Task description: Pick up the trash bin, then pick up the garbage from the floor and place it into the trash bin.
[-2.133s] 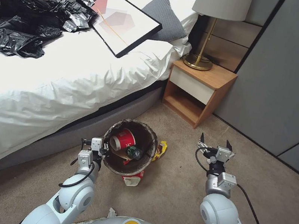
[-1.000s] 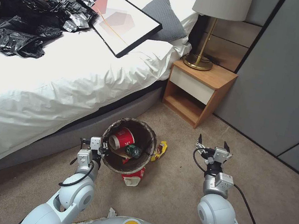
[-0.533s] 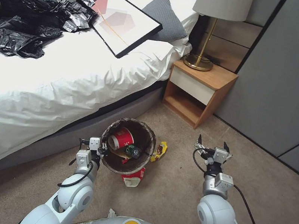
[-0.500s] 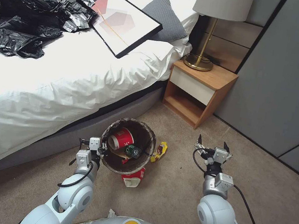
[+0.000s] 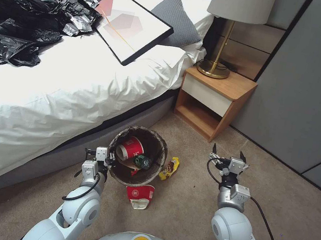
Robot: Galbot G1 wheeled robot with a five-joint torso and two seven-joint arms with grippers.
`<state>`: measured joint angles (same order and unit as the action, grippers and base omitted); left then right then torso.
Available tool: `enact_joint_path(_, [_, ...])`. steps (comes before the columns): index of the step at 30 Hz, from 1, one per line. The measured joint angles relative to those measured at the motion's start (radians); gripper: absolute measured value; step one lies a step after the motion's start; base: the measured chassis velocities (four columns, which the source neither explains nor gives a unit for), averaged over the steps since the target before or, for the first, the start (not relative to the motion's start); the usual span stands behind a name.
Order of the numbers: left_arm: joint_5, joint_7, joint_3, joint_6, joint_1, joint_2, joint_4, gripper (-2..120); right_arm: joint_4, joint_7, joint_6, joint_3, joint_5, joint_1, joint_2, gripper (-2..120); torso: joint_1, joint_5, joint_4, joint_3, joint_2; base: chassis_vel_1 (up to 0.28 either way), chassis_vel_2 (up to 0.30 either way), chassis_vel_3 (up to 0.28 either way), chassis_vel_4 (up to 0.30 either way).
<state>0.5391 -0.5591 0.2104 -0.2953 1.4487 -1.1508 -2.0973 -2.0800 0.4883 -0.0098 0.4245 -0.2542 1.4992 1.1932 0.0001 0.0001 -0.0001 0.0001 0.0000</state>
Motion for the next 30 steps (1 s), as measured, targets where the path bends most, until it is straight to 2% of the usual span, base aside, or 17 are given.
enact_joint_path(22, [0.001, -0.008, 0.015, 0.0, 0.009, 0.0, -0.004, 0, 0.041, 0.004, 0.006, -0.018, 0.001, -0.023, -0.008, 100, 0.0, -0.0001, 0.0, 0.0, 0.0, -0.008, 0.009, 0.007, -0.006])
enact_joint_path(27, [0.002, -0.009, 0.016, 0.0, 0.009, 0.002, -0.006, 0, 0.069, -0.002, 0.008, -0.042, -0.061, -0.051, -0.062, 100, 0.0, 0.0, 0.0, 0.0, 0.0, 0.0, 0.0, 0.0, 0.0])
enact_joint_path(30, [0.002, -0.009, 0.016, 0.0, 0.008, 0.003, -0.006, 0, 0.096, -0.018, -0.007, -0.069, -0.148, -0.085, -0.127, 100, 0.0, -0.0001, 0.0, 0.0, 0.0, 0.0, 0.0, 0.0, 0.0])
